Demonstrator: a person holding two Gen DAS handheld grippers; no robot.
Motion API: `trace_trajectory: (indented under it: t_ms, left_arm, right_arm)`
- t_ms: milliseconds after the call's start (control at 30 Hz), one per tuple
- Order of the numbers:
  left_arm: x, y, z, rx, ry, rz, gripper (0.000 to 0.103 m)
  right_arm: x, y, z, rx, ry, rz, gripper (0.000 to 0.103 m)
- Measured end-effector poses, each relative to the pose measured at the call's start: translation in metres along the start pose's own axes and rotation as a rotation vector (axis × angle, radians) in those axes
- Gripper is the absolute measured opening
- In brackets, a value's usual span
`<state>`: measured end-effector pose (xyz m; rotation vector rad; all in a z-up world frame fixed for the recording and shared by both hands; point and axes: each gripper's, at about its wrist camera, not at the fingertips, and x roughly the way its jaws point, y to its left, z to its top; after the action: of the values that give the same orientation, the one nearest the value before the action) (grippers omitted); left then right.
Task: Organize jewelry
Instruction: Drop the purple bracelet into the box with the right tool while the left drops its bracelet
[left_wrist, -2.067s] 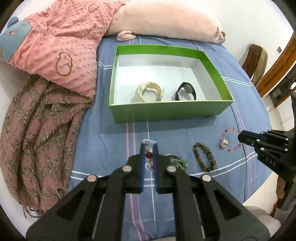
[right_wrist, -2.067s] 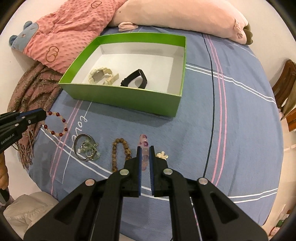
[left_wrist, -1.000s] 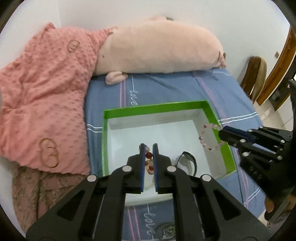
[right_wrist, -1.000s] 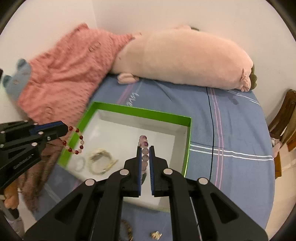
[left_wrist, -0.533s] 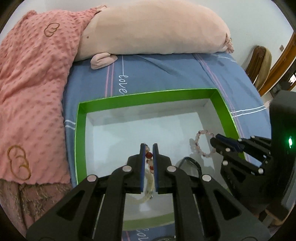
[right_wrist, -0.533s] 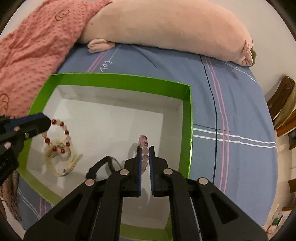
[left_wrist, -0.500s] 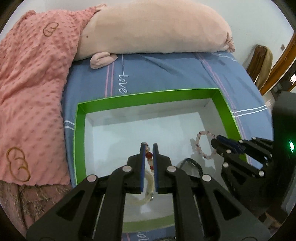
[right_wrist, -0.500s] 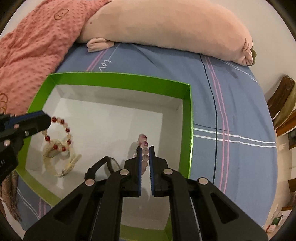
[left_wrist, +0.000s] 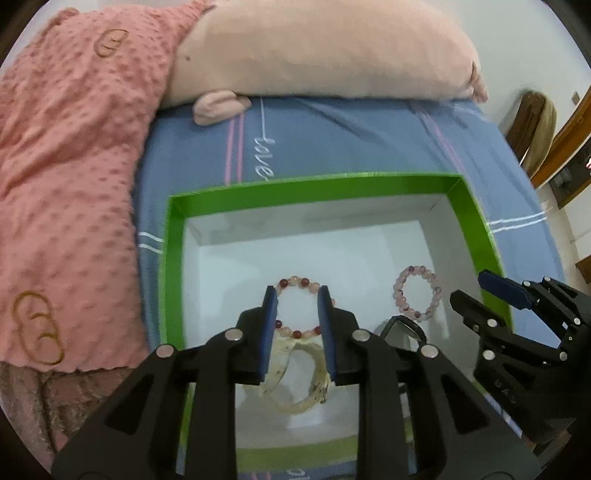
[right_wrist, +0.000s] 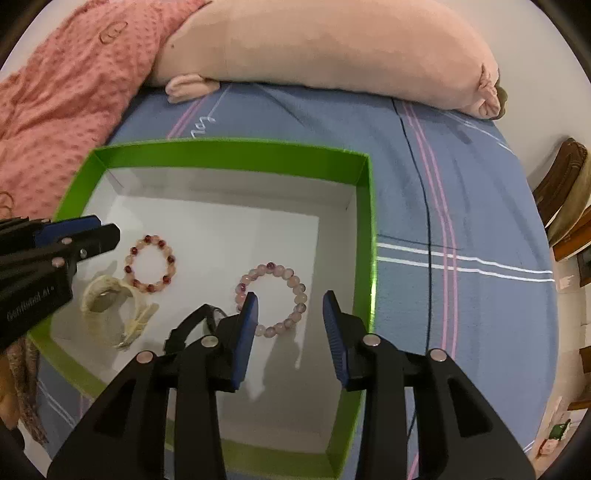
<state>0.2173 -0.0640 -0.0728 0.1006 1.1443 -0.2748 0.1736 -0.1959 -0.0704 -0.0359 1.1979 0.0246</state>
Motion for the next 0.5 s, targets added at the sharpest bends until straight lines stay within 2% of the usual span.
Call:
trace_trajectory:
  t_ms: [233,333,500]
  left_arm:
    - [-0.062,0.012,-0.037,-0.004,-0.093,0.043,0.032]
    - [-0.079,0.012,-0.065,0.021,-0.093,0.076,0.039]
    - [-0.089,0.017,-0.103,0.056,-0.079,0.111,0.042]
  right_arm:
    - [-0.061,0.000,-0.021,-0.030,-0.071,0.107,0.037]
    - [-0.085,-0.001,-0.039,-0.046,-0.084,0.149,0.037]
    - [-0.113,-0.004,-0.072,-0.101,-0.094,0.144,0.037]
